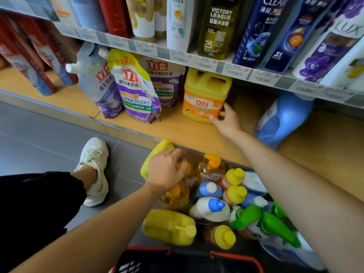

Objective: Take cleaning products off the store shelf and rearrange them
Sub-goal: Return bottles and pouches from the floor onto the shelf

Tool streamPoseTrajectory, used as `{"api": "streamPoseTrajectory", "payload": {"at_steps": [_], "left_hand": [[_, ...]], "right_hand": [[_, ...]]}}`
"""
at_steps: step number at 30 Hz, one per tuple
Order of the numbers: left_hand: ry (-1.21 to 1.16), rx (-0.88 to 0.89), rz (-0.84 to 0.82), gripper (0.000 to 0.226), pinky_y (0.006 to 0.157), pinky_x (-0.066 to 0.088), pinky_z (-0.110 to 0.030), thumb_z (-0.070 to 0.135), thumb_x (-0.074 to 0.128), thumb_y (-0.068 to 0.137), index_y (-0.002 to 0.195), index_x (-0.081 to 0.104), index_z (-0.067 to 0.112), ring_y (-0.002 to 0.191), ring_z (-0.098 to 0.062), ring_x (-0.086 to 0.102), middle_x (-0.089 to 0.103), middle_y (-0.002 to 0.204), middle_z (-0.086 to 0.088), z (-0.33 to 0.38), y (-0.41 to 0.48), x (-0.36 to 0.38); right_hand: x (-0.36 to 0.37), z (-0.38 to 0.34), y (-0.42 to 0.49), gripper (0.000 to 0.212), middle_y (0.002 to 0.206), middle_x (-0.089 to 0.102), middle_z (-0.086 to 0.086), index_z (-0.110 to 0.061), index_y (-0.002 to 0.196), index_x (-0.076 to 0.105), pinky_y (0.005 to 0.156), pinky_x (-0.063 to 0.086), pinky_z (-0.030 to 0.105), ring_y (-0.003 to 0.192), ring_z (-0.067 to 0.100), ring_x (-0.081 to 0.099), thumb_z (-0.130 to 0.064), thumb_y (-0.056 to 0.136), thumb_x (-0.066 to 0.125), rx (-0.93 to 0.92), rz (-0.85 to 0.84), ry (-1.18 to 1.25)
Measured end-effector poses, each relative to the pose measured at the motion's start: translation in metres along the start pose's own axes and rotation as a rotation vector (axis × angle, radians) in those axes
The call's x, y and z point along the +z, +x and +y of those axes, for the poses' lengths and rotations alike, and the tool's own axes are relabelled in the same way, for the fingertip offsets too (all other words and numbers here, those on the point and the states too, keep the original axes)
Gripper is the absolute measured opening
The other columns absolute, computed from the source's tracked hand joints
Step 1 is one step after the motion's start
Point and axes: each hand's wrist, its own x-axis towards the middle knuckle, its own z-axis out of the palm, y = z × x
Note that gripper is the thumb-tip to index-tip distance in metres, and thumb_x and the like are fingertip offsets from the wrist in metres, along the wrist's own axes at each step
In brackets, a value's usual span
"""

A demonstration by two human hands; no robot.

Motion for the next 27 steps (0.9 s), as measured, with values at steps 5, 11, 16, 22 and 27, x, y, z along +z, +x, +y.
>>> {"api": "streamPoseTrajectory", "payload": {"at_steps": [5,11,16,22,27], "left_hand": [[0.057,-0.35,-0.146,0.045,0.085,0.054,-0.041,0.042,0.065,0.089,0.129,0.059,0.024,0.112,-0.026,0.06,0.065,0.12,-0.002,-0.044,0.015,-0.015],[-0.274,-0.56,-0.488,0.046,0.099,0.052,-0.044,0.034,0.068,0.095,0.136,0.059,0.016,0.117,-0.027,0.059,0.063,0.128,-0.007,-0.073,0.024,-0.017],[-0.557,-0.646,-0.542,0.035,0.079,0.053,-0.031,0.022,0.068,0.096,0.13,0.064,0.013,0.104,-0.022,0.063,0.066,0.112,-0.004,-0.071,0.03,-0.028],[-0.495,-0.668,-0.556,0.022,0.076,0.048,-0.033,0.029,0.067,0.097,0.112,0.065,0.013,0.099,-0.023,0.059,0.065,0.11,-0.01,-0.055,0.037,-0.034],[-0.344,-0.584,-0.561,0.029,0.08,0.046,-0.036,0.042,0.067,0.094,0.109,0.065,0.018,0.099,-0.022,0.059,0.066,0.108,-0.006,-0.051,0.054,-0.071]], "right_hand": [[-0.01,0.023,-0.063,0.065,0.135,0.061,0.005,-0.019,0.142,0.052,0.094,0.049,0.033,0.12,0.02,0.059,-0.042,0.086,0.076,-0.003,-0.338,-0.153],[-0.009,0.044,-0.107,0.05,0.126,0.069,0.005,-0.026,0.134,0.061,0.095,0.05,0.037,0.115,0.027,0.062,-0.036,0.087,0.076,-0.107,-0.415,-0.424],[-0.001,0.049,-0.114,0.045,0.121,0.07,0.008,-0.025,0.134,0.06,0.091,0.05,0.036,0.111,0.03,0.064,-0.031,0.091,0.071,-0.132,-0.307,-0.42],[-0.007,0.052,-0.117,0.049,0.125,0.068,0.007,-0.026,0.136,0.059,0.091,0.05,0.037,0.113,0.029,0.062,-0.037,0.09,0.073,-0.096,-0.274,-0.39],[-0.004,0.056,-0.121,0.045,0.115,0.072,0.005,-0.026,0.13,0.063,0.083,0.051,0.034,0.104,0.027,0.066,-0.037,0.088,0.074,-0.099,-0.219,-0.358]]}}
